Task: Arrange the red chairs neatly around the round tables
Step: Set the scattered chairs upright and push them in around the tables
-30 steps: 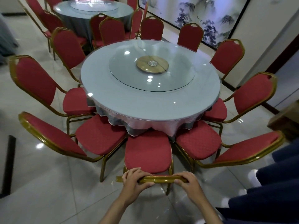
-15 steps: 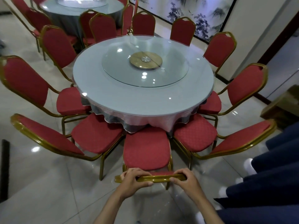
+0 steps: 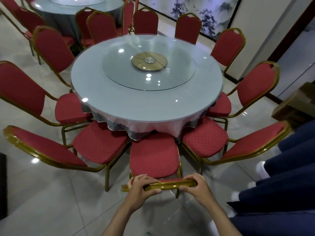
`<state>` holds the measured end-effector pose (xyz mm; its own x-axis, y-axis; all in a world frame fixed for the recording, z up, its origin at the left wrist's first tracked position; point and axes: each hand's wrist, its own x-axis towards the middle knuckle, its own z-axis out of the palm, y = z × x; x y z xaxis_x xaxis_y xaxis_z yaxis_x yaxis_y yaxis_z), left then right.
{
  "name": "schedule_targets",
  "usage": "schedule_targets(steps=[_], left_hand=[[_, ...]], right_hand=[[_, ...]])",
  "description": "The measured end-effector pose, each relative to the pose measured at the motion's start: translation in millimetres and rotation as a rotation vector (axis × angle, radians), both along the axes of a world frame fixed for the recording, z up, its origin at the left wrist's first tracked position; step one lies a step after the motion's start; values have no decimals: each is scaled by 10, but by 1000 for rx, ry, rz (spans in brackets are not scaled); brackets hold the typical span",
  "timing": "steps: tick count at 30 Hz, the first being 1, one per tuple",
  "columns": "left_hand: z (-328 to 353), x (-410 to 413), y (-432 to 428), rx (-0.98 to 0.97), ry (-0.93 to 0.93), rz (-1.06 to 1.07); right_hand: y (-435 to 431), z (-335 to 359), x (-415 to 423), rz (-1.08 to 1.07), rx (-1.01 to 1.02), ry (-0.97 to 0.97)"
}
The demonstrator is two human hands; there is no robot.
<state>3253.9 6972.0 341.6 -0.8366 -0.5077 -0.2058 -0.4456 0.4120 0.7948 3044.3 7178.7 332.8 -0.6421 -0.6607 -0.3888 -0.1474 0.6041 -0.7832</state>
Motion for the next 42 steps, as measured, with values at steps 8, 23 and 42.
schedule_targets(steps=[8,23,42], left_hand=[[19,9,-7,59,11,2],[321,-790,331,182,49,202],[754,-4116,1558,320,181,20]], right_hand=[[27,131,100,-39,33,-5],[293,725,-456,20,69,-120],[1640,1117,-3312,-318,-168,-13]])
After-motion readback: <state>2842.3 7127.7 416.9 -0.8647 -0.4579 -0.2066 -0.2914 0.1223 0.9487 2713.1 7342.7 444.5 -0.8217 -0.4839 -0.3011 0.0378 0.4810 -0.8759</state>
